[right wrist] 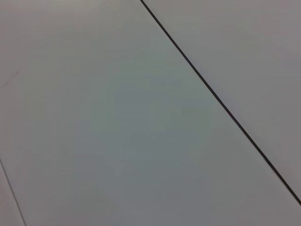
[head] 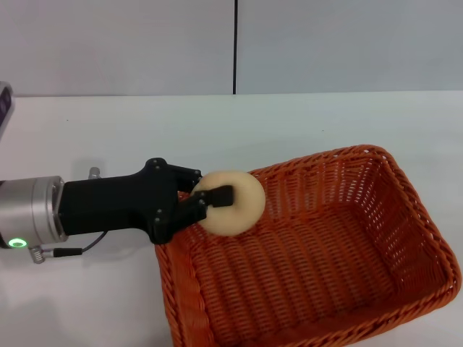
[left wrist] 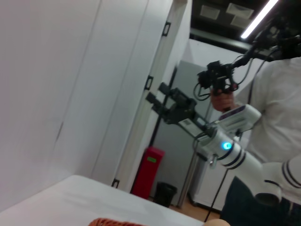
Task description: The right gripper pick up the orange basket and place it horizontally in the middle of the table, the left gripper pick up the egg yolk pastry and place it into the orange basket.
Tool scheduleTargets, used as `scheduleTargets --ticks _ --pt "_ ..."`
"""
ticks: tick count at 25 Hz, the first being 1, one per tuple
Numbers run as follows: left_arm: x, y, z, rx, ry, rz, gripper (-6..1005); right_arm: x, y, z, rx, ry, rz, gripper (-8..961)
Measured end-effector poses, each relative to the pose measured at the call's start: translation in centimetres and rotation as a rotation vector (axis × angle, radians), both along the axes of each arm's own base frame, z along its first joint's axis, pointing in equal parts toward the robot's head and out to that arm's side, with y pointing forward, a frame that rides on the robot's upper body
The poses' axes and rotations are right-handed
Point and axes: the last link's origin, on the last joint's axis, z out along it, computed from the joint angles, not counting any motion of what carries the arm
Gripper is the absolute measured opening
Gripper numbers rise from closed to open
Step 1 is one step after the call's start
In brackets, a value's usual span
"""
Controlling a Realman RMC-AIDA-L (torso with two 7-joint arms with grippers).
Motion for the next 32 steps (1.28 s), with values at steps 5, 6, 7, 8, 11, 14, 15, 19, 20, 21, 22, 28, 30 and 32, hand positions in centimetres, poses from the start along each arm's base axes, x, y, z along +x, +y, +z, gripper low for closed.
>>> scheduleTargets --ticks 5,6,7,8,11,14,15,19,20,21,22,28,30,32 --pt "-0.2 0.2 -0.2 0.013 -0.004 0.034 77 0.0 -0.1 0.0 -0.001 -0.001 -0.001 579" --pt "-0.2 0.2 -0.2 0.015 -0.005 0.035 78 0.1 -0.1 0.0 -0.001 -0.001 -0.002 579" --pt "-0.3 0.2 -0.1 0.017 -0.007 0.037 103 0.1 -0.2 0.0 -0.001 -0.001 -0.002 580" --pt "-0.3 0.2 -0.1 0.017 -0.007 0.037 128 0.1 -0.2 0.0 -0.001 -0.001 -0.002 580" --pt "-0.3 0.2 0.0 0.025 -0.017 0.042 203 0.0 -0.1 0.0 0.000 -0.001 0.000 580" --pt "-0.3 0.2 0.1 0.026 -0.021 0.042 322 -0.1 0.1 0.0 0.000 -0.002 0.003 580" --pt "-0.3 0.2 0.1 0.026 -0.022 0.042 362 -0.1 0.2 0.0 0.000 -0.002 0.004 581" --pt "-0.2 0.2 0.4 0.041 -0.043 0.047 577 -0.2 0.4 0.0 0.000 -0.001 0.007 581" --pt "-0.2 0.3 0.5 0.049 -0.053 0.050 636 -0.2 0.4 0.0 0.000 -0.001 0.007 580" --pt "-0.2 0.3 0.8 0.067 -0.071 0.056 694 -0.2 0.4 0.0 0.000 -0.001 0.007 580" --pt "-0.3 0.3 1.1 0.086 -0.089 0.064 706 -0.2 0.4 0.0 0.001 0.001 0.007 579" --pt "-0.6 0.8 3.7 0.296 -0.221 0.100 780 -0.3 0.5 -0.2 0.001 0.014 0.008 580" --pt "-1.2 1.0 4.9 0.407 -0.275 0.134 804 -0.3 0.6 -0.2 0.001 0.015 0.010 581" --pt "-2.1 1.0 6.0 0.539 -0.335 0.186 829 -0.4 0.7 -0.2 0.003 0.018 0.014 581"
